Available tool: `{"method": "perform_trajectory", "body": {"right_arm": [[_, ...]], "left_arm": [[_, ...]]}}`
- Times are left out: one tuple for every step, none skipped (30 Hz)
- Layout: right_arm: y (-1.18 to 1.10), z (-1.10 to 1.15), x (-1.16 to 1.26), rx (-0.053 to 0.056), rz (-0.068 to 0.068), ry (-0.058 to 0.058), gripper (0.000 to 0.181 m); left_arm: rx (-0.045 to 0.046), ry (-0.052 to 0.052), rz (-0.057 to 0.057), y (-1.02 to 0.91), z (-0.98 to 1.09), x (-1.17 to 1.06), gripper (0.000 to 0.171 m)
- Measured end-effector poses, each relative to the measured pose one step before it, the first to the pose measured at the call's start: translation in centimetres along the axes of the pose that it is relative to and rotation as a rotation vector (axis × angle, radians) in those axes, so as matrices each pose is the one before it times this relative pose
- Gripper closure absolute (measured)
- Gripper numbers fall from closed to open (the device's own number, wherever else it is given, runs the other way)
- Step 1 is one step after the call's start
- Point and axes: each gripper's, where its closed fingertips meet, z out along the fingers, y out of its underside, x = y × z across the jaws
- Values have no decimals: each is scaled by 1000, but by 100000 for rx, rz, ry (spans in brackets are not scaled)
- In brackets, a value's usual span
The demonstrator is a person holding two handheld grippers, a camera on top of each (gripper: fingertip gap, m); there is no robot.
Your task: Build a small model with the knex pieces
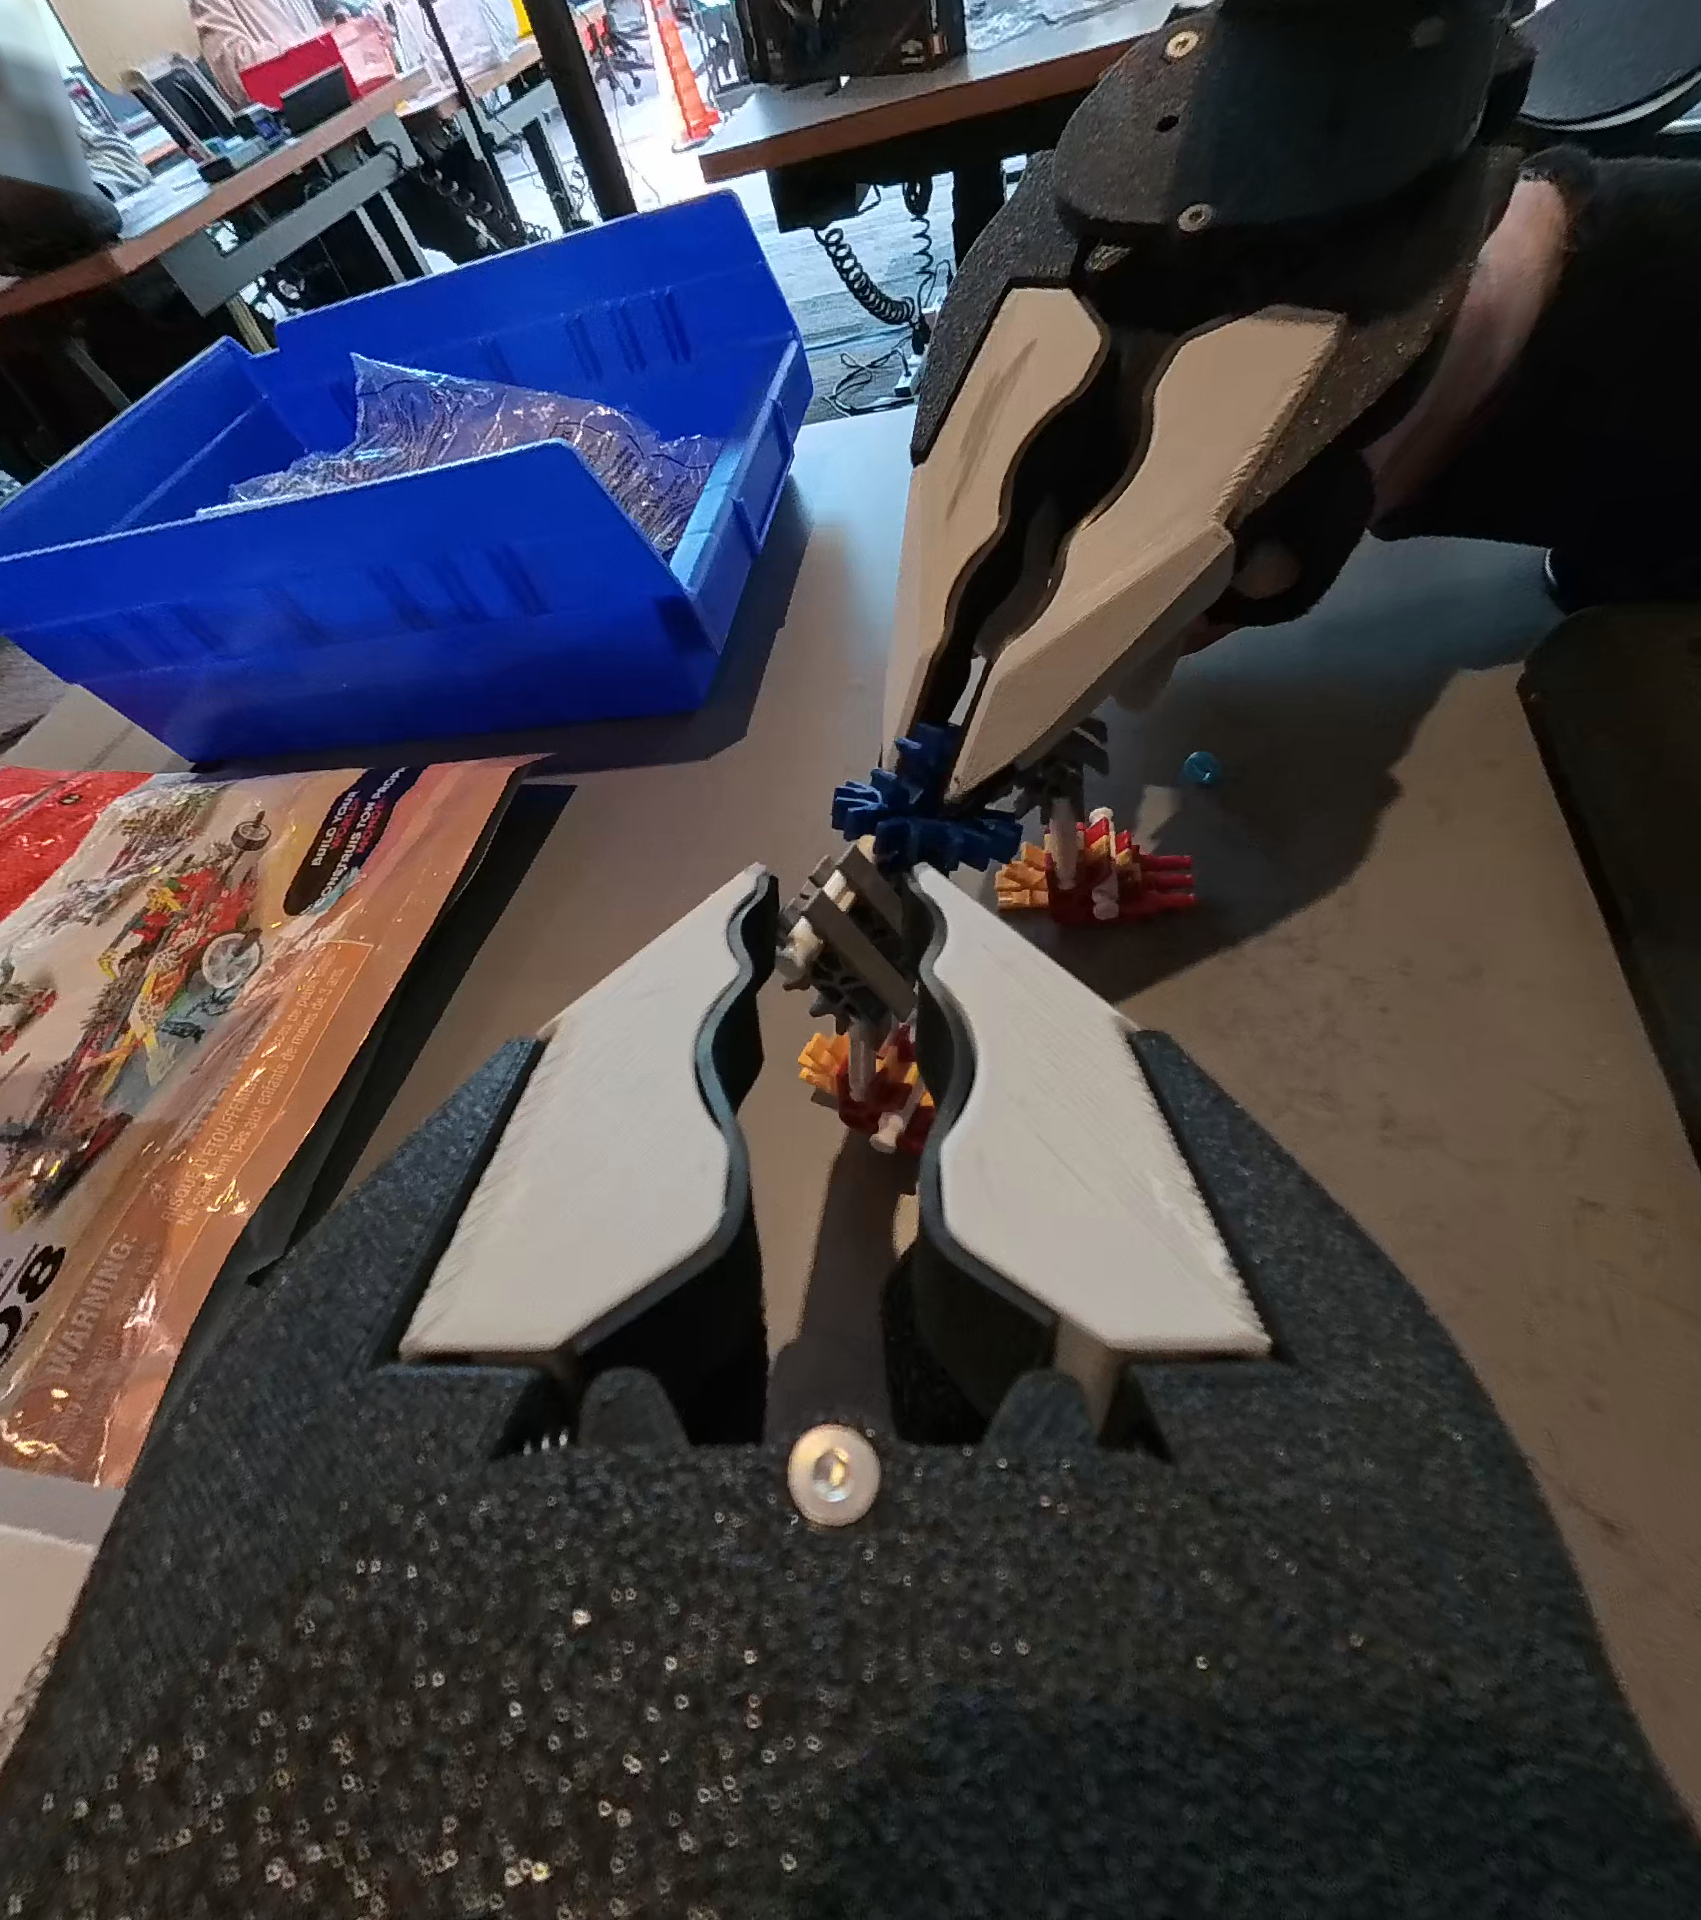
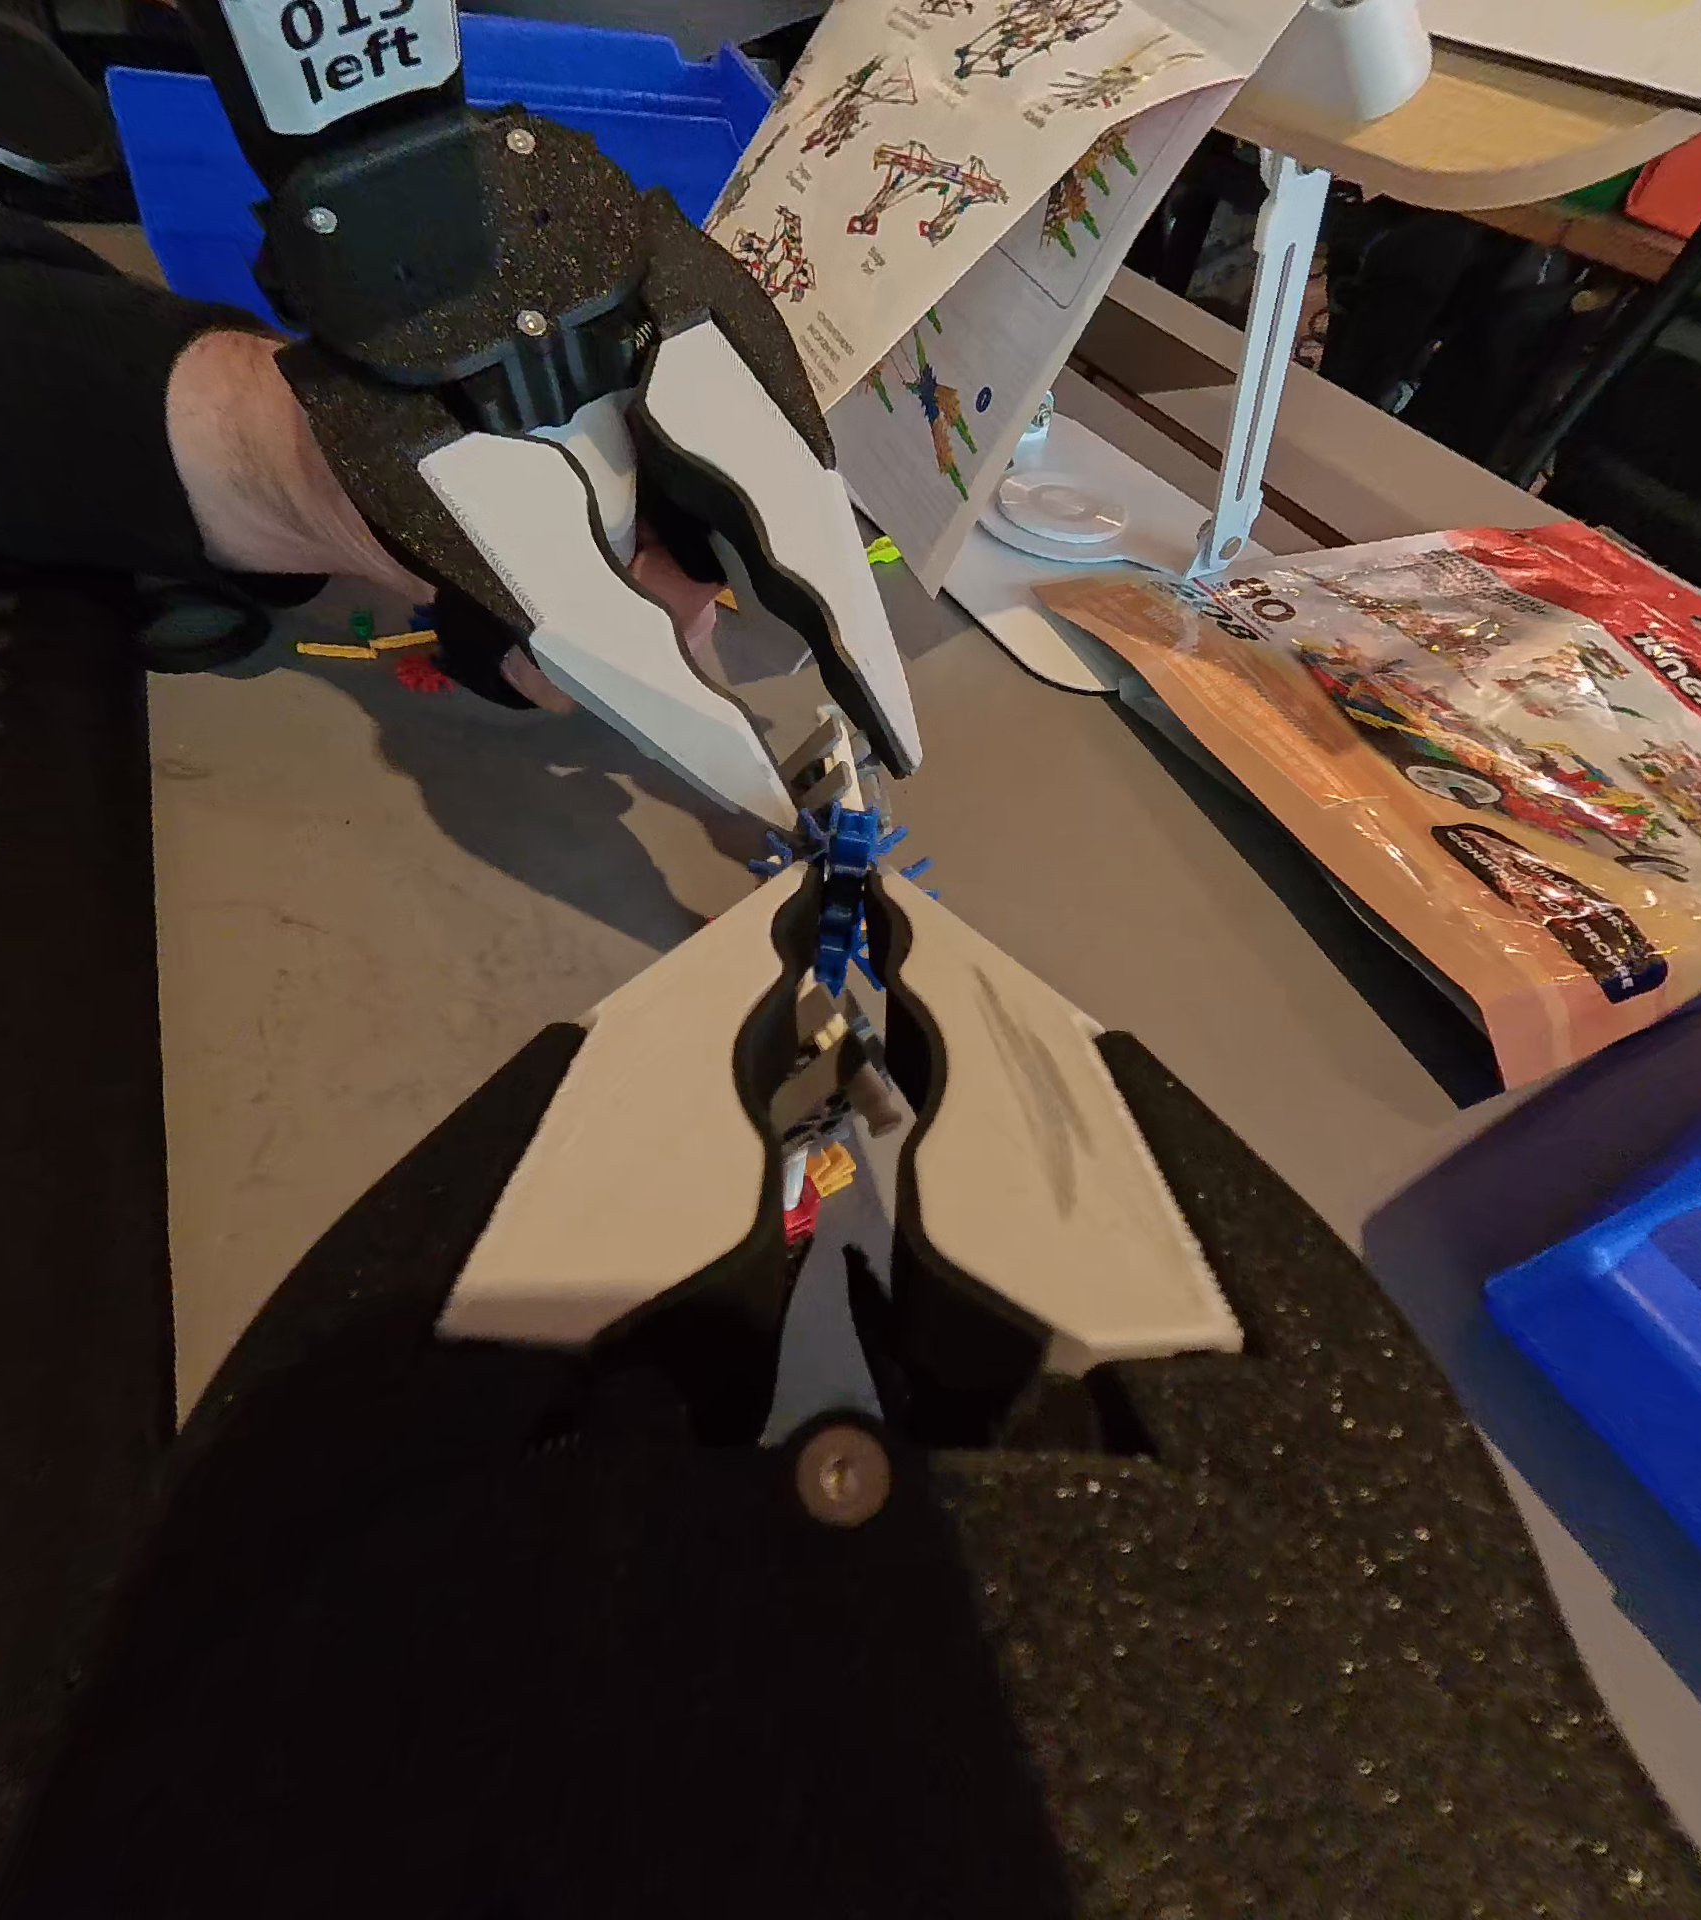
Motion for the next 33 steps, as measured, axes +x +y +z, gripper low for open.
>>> {"method": "perform_trajectory", "body": {"right_arm": [[-29,12,15,-38,-465,341,174],[-42,5,29,-46,-814,619,175],[-45,-1,15,57,-989,632,175],[-5,-16,-12,-143,-783,390,175],[4,-39,3,-164,-915,468,175],[-64,-50,-41,95,-1249,438,176],[-81,-47,-34,191,-1365,491,176],[-49,-20,-39,-77,-1505,618,176],[-9,6,-22,-395,-2050,930,176],[-40,4,-53,-381,-1935,816,176],[-56,-19,-65,-226,-1443,379,176],[-42,-30,-65,-212,-1336,343,176],[-39,-23,-64,-270,-1230,347,176],[-56,-34,-49,-313,-1577,534,176],[-20,-14,-61,-453,-1514,494,176],[7,-11,-57,-603,-1177,350,176],[-10,-13,-62,-417,-1093,256,176],[-42,-40,-78,-233,-816,18,176],[-37,-37,-61,-165,-806,83,176],[-32,-25,-54,-196,-1025,288,176],[-47,-16,-54,-180,-948,247,176],[-35,-27,-71,-176,-785,45,176],[-36,-38,-43,-22,-445,8,176],[-71,-44,-25,161,-154,-22,176],[-56,-44,-15,118,-203,53,176],[-13,-31,-6,-144,-467,230,176],[1,-19,-39,-197,-389,8,176],[5,-26,-55,-130,-167,-153,176],[9,-31,-15,-196,-269,-11,176],[14,-14,-3,-216,-404,221,176],[19,2,-6,-177,-115,79,176],[23,11,-13,-222,-134,-27,176],[12,0,-1,-151,-235,124,176]], "left_arm": [[153,59,-206,10,-16,-13,149],[117,-98,-29,-3,-1,-5,149],[123,-221,290,-15,-18,-20,149],[7,-60,441,1,-21,29,149],[128,-7,444,-7,-9,38,149],[252,30,408,-35,-28,42,149],[313,146,235,-52,-38,40,149],[245,204,191,-37,-36,21,149],[58,185,262,12,-31,25,149],[194,252,307,2,-37,23,149],[302,492,302,-29,-54,66,149],[276,366,412,-25,-56,41,149],[246,180,626,-28,-44,41,149],[165,182,711,-32,-53,54,149],[42,110,1030,-35,-42,63,149],[-144,-26,1539,-14,-49,45,150],[-238,-73,1452,-16,-31,55,150],[-35,137,917,-32,-35,69,150],[138,22,777,-56,-39,43,150],[-88,27,891,-17,-31,49,150],[-165,-216,1262,-37,-38,39,150],[-467,-137,1331,-13,-42,39,150],[-458,-235,1287,-61,-40,20,150],[-312,-408,1346,-91,-52,1,151],[-301,-583,1142,-82,-39,-25,151],[-271,-431,991,-65,-41,-14,151],[-355,-241,950,-9,-1,27,151],[-144,-90,584,-5,0,39,151],[6,-28,267,-13,-4,31,151],[-8,-109,160,-13,6,-3,151],[-39,-26,26,8,2,-14,151],[-15,80,0,7,-9,8,151],[3,19,-73,15,1,0,151]]}}
